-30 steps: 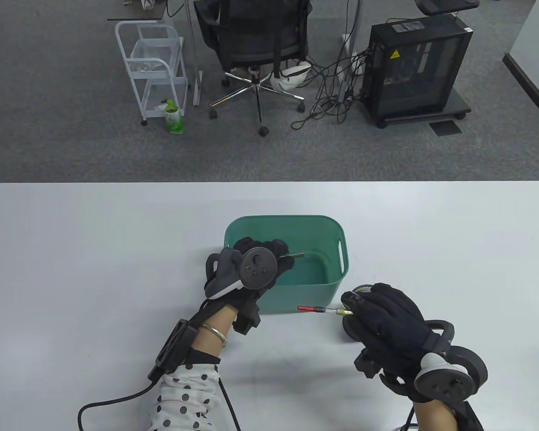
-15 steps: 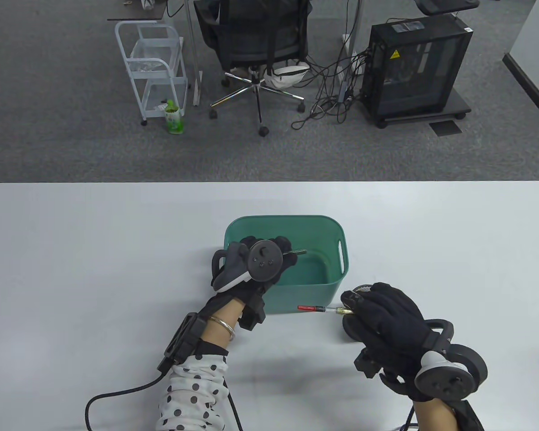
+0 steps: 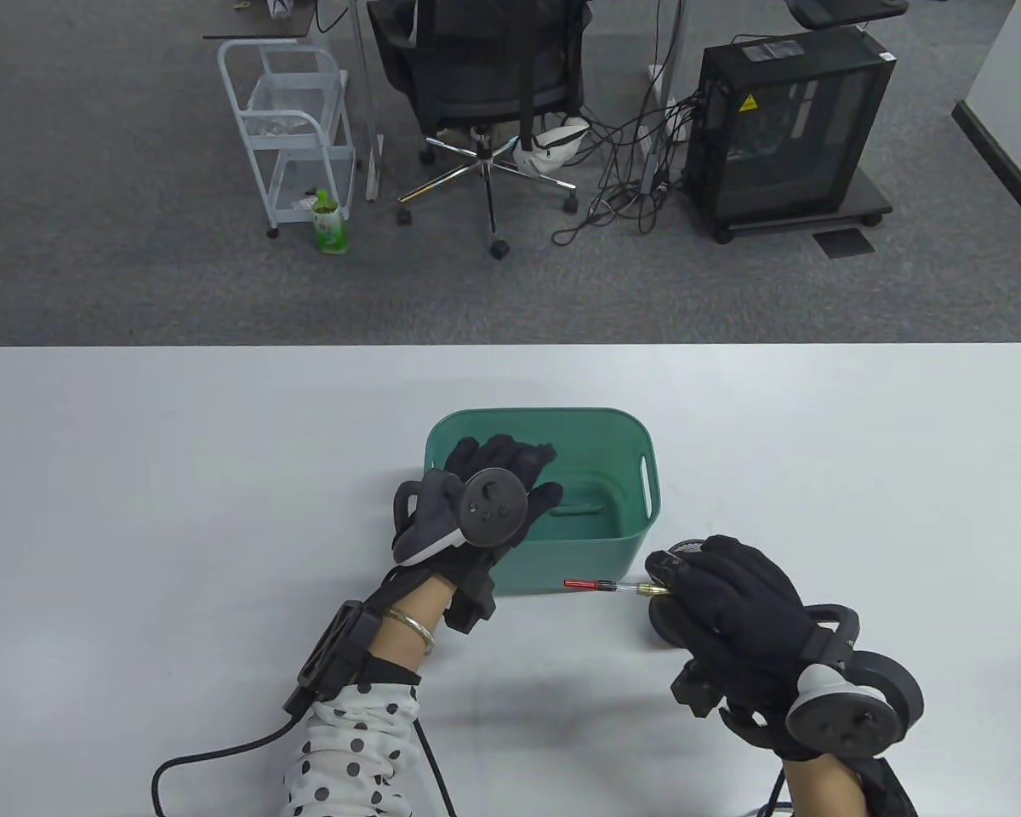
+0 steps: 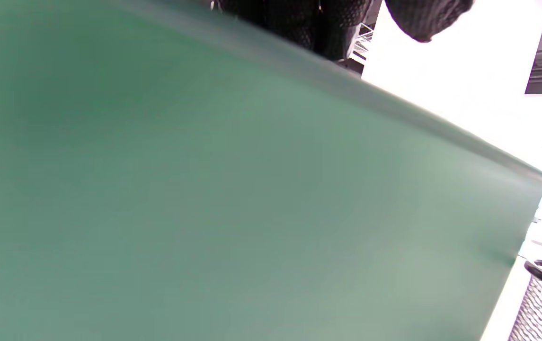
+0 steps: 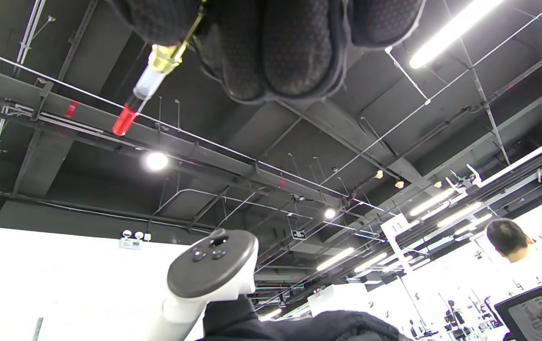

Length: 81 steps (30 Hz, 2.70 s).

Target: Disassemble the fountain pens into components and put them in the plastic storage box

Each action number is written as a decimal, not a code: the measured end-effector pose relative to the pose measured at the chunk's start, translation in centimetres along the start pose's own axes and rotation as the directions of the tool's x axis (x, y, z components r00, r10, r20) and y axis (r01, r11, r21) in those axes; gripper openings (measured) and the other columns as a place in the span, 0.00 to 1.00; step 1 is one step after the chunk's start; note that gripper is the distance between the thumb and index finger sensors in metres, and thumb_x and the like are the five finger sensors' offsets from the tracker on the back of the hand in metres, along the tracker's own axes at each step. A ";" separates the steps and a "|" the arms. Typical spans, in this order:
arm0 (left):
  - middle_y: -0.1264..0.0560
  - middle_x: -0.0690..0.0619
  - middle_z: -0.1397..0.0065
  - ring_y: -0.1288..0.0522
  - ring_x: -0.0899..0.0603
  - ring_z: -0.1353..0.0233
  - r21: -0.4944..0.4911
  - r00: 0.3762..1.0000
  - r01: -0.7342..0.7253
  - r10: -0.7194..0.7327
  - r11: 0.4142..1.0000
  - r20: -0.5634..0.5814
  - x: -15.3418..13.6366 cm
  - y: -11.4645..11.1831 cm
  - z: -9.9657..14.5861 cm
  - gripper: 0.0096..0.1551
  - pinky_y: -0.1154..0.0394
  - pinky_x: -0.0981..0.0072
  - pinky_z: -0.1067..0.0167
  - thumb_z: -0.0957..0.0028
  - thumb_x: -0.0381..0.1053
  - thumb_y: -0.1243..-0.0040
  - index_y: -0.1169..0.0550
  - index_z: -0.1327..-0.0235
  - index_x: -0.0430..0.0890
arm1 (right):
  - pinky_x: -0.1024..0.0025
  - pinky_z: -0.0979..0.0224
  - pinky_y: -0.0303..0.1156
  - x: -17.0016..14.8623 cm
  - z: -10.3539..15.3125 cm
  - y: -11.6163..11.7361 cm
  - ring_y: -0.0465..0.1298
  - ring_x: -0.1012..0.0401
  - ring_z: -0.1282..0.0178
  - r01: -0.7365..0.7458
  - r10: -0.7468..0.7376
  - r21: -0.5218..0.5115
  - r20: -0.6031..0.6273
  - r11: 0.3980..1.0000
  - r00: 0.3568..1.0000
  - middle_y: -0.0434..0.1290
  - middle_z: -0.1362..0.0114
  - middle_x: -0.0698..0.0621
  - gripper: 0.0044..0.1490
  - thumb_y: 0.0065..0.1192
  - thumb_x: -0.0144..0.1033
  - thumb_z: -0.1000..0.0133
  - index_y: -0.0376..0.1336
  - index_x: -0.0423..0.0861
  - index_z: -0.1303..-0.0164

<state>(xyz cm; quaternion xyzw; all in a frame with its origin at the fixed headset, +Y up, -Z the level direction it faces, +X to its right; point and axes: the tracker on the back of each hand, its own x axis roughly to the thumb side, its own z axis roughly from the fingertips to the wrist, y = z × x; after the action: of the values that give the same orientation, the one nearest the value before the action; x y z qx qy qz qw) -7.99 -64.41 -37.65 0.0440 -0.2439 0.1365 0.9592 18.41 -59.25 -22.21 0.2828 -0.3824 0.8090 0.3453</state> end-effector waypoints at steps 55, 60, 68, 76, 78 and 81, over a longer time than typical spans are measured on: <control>0.52 0.42 0.03 0.60 0.33 0.08 -0.025 0.983 0.160 -0.157 0.987 0.091 -0.3 -4.7 18.6 0.43 0.62 0.40 0.15 0.28 0.61 0.74 0.52 0.04 0.42 | 0.56 0.23 0.67 -1.1 0.1 1.7 0.79 0.63 0.43 -0.069 0.072 0.085 -0.033 0.994 0.997 0.78 0.38 0.54 0.26 0.57 0.51 0.40 0.70 0.54 0.35; 0.52 0.42 0.03 0.60 0.33 0.08 -0.026 0.982 0.160 -0.156 0.987 0.109 -0.2 -4.7 18.6 0.43 0.62 0.41 0.15 0.28 0.61 0.74 0.52 0.04 0.41 | 0.56 0.23 0.67 -1.5 0.1 2.5 0.79 0.63 0.43 -0.089 0.096 0.122 -0.055 0.989 0.994 0.78 0.38 0.53 0.26 0.57 0.51 0.40 0.70 0.55 0.35; 0.51 0.42 0.03 0.60 0.34 0.08 -0.040 0.977 0.169 -0.162 0.985 0.136 -0.1 -5.0 18.6 0.43 0.62 0.41 0.15 0.28 0.61 0.74 0.52 0.04 0.42 | 0.55 0.21 0.65 -2.6 -1.2 5.0 0.78 0.61 0.39 -0.091 0.120 0.181 -0.158 0.979 0.980 0.76 0.35 0.53 0.26 0.57 0.51 0.40 0.70 0.55 0.34; 0.52 0.42 0.03 0.60 0.33 0.08 -0.040 0.980 0.154 -0.147 0.987 0.134 -0.3 -5.0 18.8 0.43 0.62 0.41 0.15 0.28 0.61 0.73 0.52 0.04 0.42 | 0.54 0.18 0.62 -4.5 -3.8 9.6 0.76 0.61 0.35 -0.134 0.216 0.321 -0.236 0.938 0.947 0.75 0.32 0.54 0.26 0.56 0.51 0.40 0.70 0.56 0.34; 0.52 0.42 0.03 0.60 0.34 0.08 -0.041 0.980 0.151 -0.144 0.988 0.138 -0.3 -4.9 18.8 0.43 0.62 0.41 0.15 0.28 0.61 0.73 0.52 0.04 0.42 | 0.54 0.18 0.61 -5.0 -4.2 10.7 0.75 0.61 0.35 -0.140 0.238 0.353 -0.250 0.925 0.938 0.75 0.32 0.54 0.26 0.56 0.51 0.40 0.70 0.56 0.34; 0.52 0.42 0.03 0.60 0.34 0.08 -0.039 0.980 0.149 -0.142 0.988 0.142 -0.3 -4.9 18.8 0.43 0.62 0.41 0.15 0.28 0.61 0.73 0.52 0.04 0.42 | 0.54 0.17 0.61 -5.5 -4.5 12.3 0.75 0.60 0.34 -0.149 0.267 0.395 -0.263 0.907 0.927 0.75 0.32 0.54 0.26 0.56 0.51 0.40 0.70 0.56 0.34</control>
<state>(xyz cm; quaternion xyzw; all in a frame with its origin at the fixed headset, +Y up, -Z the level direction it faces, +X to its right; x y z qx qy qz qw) -15.42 -72.00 -21.40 0.0475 -0.3095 0.0566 0.9480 11.34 -63.23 -33.88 0.1684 -0.1932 0.9330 0.2526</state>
